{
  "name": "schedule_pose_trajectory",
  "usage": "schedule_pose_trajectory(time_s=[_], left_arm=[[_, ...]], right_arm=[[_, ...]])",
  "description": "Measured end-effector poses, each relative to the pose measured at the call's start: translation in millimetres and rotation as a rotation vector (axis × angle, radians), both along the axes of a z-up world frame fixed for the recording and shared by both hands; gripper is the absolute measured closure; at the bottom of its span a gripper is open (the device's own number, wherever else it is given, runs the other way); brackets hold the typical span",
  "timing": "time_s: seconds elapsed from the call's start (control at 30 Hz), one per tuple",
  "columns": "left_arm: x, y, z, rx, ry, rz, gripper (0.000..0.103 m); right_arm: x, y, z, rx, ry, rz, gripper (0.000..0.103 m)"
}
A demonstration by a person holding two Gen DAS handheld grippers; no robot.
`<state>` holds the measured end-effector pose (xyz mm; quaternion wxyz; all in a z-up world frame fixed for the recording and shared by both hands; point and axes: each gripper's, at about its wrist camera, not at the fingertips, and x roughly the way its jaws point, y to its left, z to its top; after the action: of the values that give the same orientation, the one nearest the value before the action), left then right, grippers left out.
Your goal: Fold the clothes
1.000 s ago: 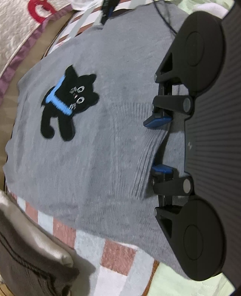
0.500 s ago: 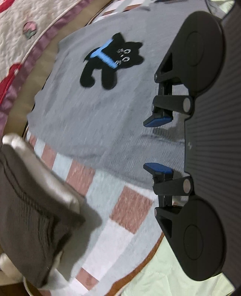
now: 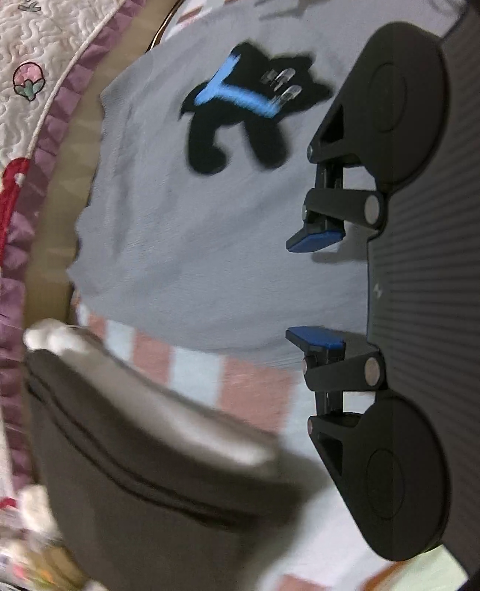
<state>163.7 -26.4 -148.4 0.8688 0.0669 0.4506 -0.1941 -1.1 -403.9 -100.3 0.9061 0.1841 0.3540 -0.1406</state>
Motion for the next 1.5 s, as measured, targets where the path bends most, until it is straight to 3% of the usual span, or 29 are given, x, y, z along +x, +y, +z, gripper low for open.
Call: schedule_pose_trajectory(time_s=[0.1,0.23,0.33,0.4,0.47,0.5,0.6,0.77,0.83,0.9,1.0,1.17,1.3,1.5], left_arm=[[16,7,-12,-0.072,0.036,0.035,0.059],[17,6,-19,-0.071,0.052,0.037,0.063],[12,1,-15,-0.038,-0.002,0.02,0.064],[10,2,-14,-0.04,-0.006,0.025,0.066],[12,5,-10,-0.063,-0.004,0.04,0.066],[13,6,-8,-0.075,-0.003,0.047,0.066],[24,-2,5,-0.083,-0.008,0.016,0.064],[79,-35,15,-0.054,-0.058,-0.011,0.053],[109,-48,9,-0.047,-0.041,-0.013,0.049],[136,-54,2,-0.04,-0.021,0.017,0.049],[166,-64,-6,-0.031,-0.008,0.01,0.046],[183,-83,-19,0.04,-0.014,-0.036,0.045],[189,-82,-27,-0.003,0.029,-0.002,0.042],[187,-73,-37,-0.054,0.007,0.003,0.033]], right_arm=[[21,-1,9,-0.032,0.021,0.051,0.048],[28,5,14,-0.219,0.015,0.169,0.05],[19,-1,9,-0.249,0.038,0.176,0.055],[11,-8,6,-0.249,0.059,0.183,0.065],[7,-18,2,-0.249,0.077,0.2,0.086],[8,-25,0,-0.228,0.084,0.197,0.102],[21,-57,-10,-0.117,0.103,0.141,0.102],[70,-109,-27,-0.006,0.134,0.07,0.09],[91,-123,-31,-0.013,0.138,0.067,0.069],[109,-135,-38,-0.022,0.147,0.065,0.056],[124,-150,-51,0.018,0.167,0.024,0.053],[126,-161,-72,0.093,0.175,-0.017,0.051],[123,-164,-81,0.085,0.182,-0.065,0.045],[119,-159,-86,0.047,0.161,-0.076,0.035]])
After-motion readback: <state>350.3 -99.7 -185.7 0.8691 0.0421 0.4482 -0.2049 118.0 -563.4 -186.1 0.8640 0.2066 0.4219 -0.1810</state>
